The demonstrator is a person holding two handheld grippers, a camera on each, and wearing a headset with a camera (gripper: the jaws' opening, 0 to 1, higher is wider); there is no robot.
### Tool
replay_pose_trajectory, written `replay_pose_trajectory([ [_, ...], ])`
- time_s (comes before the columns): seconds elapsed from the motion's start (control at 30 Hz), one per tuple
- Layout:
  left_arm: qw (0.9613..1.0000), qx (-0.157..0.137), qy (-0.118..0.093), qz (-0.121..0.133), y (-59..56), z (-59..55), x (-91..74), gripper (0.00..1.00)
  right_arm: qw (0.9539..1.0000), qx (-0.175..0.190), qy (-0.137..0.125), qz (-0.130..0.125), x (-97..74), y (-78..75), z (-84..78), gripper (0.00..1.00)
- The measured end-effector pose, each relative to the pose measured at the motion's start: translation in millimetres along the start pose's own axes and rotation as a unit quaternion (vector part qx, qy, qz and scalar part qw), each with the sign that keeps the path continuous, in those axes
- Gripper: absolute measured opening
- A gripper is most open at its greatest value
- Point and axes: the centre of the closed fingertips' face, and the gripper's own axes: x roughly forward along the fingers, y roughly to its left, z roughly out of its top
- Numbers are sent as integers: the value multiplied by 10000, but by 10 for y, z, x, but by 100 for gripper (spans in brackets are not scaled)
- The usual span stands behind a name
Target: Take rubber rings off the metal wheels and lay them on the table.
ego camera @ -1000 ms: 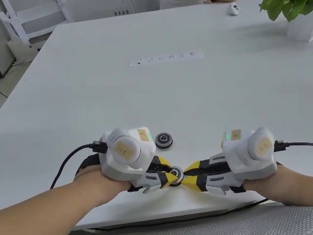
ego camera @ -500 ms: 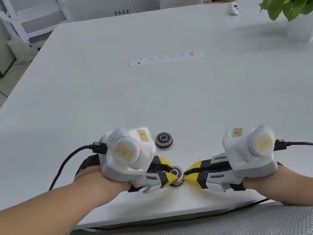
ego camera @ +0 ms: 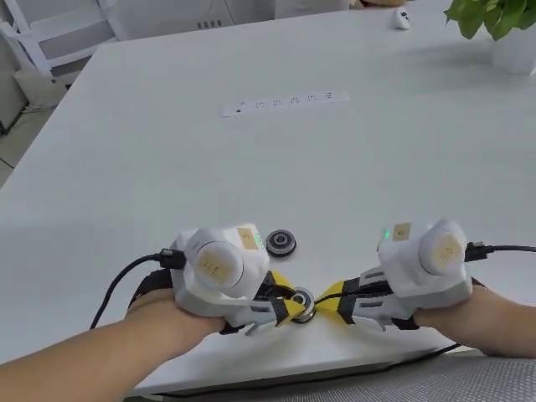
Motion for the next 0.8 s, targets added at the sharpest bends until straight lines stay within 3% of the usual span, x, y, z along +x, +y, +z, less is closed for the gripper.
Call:
replay_pose_trajectory([
  [0.2, 10000, 6, -23, 20, 2, -3, -2, 12, 9988, 457, -186, 28, -42, -26, 39, 0],
  [0.27, 10000, 9, -23, 19, 2, -3, -2, 12, 9971, 652, -377, -71, -79, -83, 97, 0],
  [0.3, 10000, 6, -23, 20, 2, -3, -2, 12, 9946, 920, -478, 9, -85, -63, 126, 0],
  [0.8, 10000, 12, 14, 79, 2, -7, -9, 12, 9929, 1080, -473, 132, -68, -24, 174, 0],
])
